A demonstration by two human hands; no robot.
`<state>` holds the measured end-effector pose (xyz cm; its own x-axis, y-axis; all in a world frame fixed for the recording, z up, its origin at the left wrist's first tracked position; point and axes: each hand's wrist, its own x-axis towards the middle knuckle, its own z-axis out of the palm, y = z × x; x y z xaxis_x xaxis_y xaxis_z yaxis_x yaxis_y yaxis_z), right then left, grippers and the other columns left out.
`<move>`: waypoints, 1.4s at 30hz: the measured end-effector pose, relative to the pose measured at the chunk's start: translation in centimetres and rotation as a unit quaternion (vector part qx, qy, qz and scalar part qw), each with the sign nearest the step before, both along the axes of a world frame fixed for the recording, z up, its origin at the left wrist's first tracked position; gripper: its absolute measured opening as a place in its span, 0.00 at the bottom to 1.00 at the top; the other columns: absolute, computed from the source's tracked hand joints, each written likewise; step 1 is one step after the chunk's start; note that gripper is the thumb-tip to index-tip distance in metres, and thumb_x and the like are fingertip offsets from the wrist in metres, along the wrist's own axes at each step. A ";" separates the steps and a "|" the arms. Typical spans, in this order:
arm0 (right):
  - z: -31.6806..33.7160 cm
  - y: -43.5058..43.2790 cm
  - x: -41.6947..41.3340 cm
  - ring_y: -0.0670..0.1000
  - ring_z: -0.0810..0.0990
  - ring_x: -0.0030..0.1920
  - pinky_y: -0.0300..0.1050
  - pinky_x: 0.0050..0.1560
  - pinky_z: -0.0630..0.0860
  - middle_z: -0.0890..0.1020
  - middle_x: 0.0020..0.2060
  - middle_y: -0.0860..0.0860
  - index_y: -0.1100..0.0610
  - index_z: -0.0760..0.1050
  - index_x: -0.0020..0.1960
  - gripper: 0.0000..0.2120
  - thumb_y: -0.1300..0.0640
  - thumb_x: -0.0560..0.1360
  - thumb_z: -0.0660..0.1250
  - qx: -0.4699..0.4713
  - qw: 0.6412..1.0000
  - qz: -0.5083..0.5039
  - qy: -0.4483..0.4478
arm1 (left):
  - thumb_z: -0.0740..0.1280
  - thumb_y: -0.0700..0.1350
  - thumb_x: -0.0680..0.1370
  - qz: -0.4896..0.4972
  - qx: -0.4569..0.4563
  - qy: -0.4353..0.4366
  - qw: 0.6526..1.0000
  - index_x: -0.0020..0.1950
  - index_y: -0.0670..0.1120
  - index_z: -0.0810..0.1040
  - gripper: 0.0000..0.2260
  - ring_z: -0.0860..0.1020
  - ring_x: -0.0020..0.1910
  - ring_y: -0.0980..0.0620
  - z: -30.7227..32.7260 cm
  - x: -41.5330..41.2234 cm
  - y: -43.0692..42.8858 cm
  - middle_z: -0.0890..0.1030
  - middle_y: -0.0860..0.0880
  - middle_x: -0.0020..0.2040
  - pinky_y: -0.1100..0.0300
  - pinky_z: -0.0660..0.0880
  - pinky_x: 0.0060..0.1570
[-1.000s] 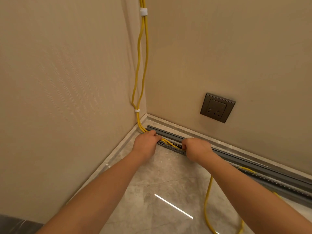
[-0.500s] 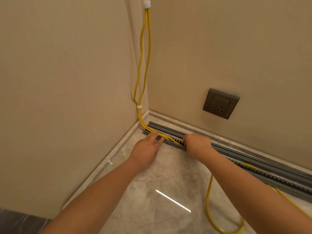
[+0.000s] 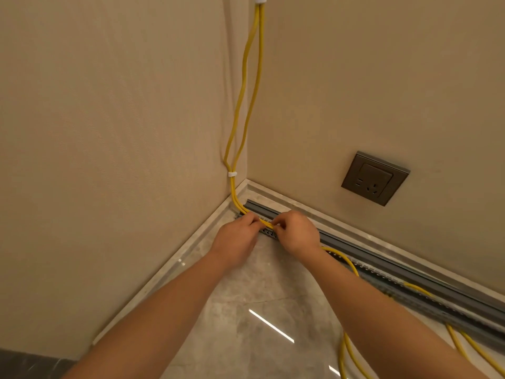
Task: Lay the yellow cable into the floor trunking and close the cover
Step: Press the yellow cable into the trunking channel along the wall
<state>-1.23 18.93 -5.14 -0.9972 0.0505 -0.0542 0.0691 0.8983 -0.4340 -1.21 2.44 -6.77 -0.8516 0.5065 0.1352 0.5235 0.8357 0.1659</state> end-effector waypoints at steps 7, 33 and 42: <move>0.8 0.3 -2.0 0.53 0.82 0.44 0.52 0.46 0.81 0.84 0.41 0.51 0.51 0.81 0.41 0.05 0.60 0.71 0.70 -0.129 0.984 -0.052 -0.108 | 0.62 0.43 0.80 0.001 0.011 0.004 1.000 0.65 0.48 0.76 0.14 0.73 0.62 0.49 0.0 -1.4 0.2 0.76 0.49 0.59 0.50 0.77 0.51; 1.5 0.3 -2.7 0.55 0.80 0.51 0.48 0.50 0.78 0.83 0.51 0.52 0.49 0.81 0.49 0.13 0.63 0.75 0.62 -0.001 0.989 0.049 -0.140 | 0.70 0.48 0.75 0.106 0.093 0.014 0.990 0.55 0.53 0.77 0.10 0.73 0.55 0.53 -1.2 -0.7 1.9 0.76 0.54 0.54 0.58 0.74 0.38; 0.8 -0.2 -0.9 0.58 0.76 0.52 0.48 0.41 0.71 0.76 0.52 0.55 0.53 0.79 0.57 0.14 0.52 0.78 0.57 0.164 0.977 0.122 -0.062 | 0.67 0.47 0.77 0.036 0.039 0.055 0.997 0.63 0.49 0.78 0.14 0.76 0.58 0.50 -0.5 -1.3 -0.1 0.77 0.51 0.59 0.55 0.75 0.52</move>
